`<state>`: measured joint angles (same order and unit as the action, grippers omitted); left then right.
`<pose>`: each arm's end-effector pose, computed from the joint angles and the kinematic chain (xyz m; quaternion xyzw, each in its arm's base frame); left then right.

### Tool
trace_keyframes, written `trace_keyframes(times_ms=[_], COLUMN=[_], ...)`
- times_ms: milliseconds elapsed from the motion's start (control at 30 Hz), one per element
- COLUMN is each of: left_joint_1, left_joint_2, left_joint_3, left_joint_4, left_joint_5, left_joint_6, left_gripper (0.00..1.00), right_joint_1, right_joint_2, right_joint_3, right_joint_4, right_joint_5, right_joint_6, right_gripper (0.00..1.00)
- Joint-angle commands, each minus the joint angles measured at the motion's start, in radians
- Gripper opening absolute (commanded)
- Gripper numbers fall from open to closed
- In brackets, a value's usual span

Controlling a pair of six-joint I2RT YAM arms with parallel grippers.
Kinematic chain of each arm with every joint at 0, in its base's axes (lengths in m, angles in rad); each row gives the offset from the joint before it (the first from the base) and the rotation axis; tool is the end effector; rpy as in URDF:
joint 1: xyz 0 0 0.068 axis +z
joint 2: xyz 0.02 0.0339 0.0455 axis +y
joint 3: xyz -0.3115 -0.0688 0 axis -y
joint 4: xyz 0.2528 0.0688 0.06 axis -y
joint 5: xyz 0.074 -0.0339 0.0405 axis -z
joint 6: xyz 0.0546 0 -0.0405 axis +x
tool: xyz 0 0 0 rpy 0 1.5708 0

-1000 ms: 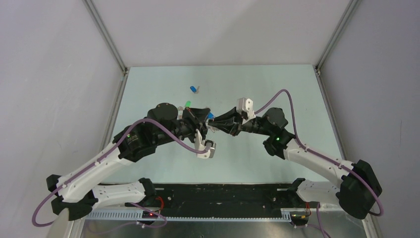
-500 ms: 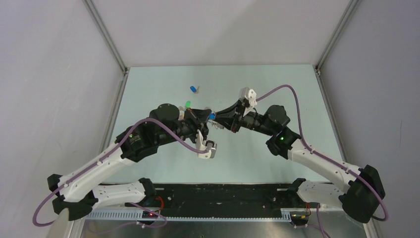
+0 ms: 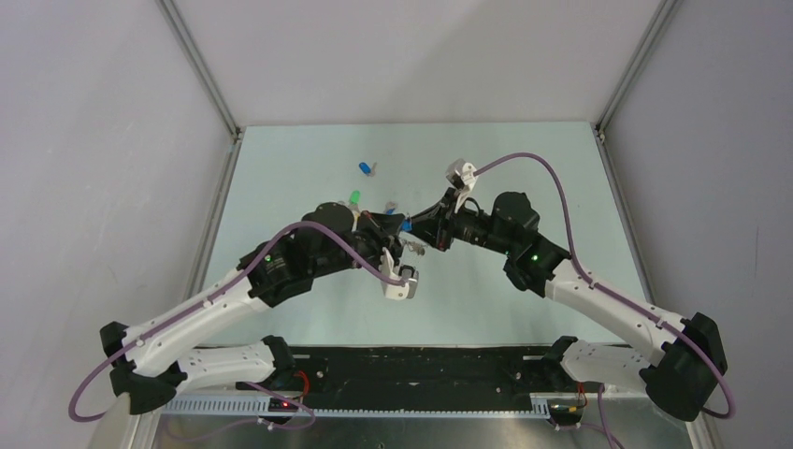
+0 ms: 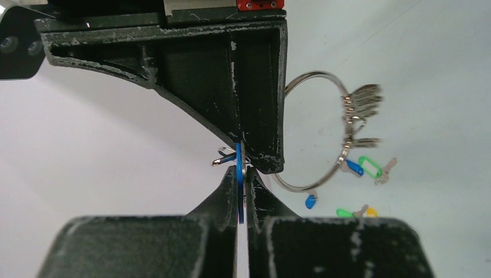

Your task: Remove the keys from the keyring

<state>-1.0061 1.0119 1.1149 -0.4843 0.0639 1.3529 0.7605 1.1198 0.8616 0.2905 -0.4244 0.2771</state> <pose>0.1145 -0.1872 0.4155 0.7721 0.2992 0.0706 0.5562 0.1784 0.2008 0.3913 -0.3097 0.6240 0.4755 0.5373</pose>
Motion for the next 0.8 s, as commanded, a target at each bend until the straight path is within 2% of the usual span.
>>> trace_keyframes(times_ms=[0, 167, 300, 500, 700, 767], left_joint_1=[-0.045, -0.046, -0.048, -0.049, -0.048, -0.047], left_joint_2=[0.009, 0.026, 0.037, 0.031, 0.049, 0.047], left_joint_3=[-0.042, -0.074, -0.123, -0.175, -0.193, -0.186], left_joint_4=[-0.053, -0.034, 0.078, 0.173, 0.196, 0.197], left_joint_5=[0.184, 0.272, 0.360, 0.433, 0.418, 0.401], left_joint_6=[-0.105, -0.219, -0.378, -0.508, -0.588, -0.590], left_gripper=[0.00, 0.00, 0.00, 0.00, 0.00, 0.00], right_joint_1=[-0.036, -0.063, -0.092, -0.096, -0.076, -0.053], right_joint_2=[-0.031, -0.057, -0.089, -0.087, -0.108, -0.119], right_joint_3=[0.051, 0.048, 0.027, 0.016, -0.039, -0.046], right_joint_4=[0.078, 0.057, 0.063, 0.042, 0.151, 0.156], right_joint_5=[0.180, 0.239, 0.304, 0.422, 0.363, 0.391], right_joint_6=[0.019, 0.049, 0.064, 0.032, -0.032, -0.057], right_gripper=[0.00, 0.00, 0.00, 0.00, 0.00, 0.00])
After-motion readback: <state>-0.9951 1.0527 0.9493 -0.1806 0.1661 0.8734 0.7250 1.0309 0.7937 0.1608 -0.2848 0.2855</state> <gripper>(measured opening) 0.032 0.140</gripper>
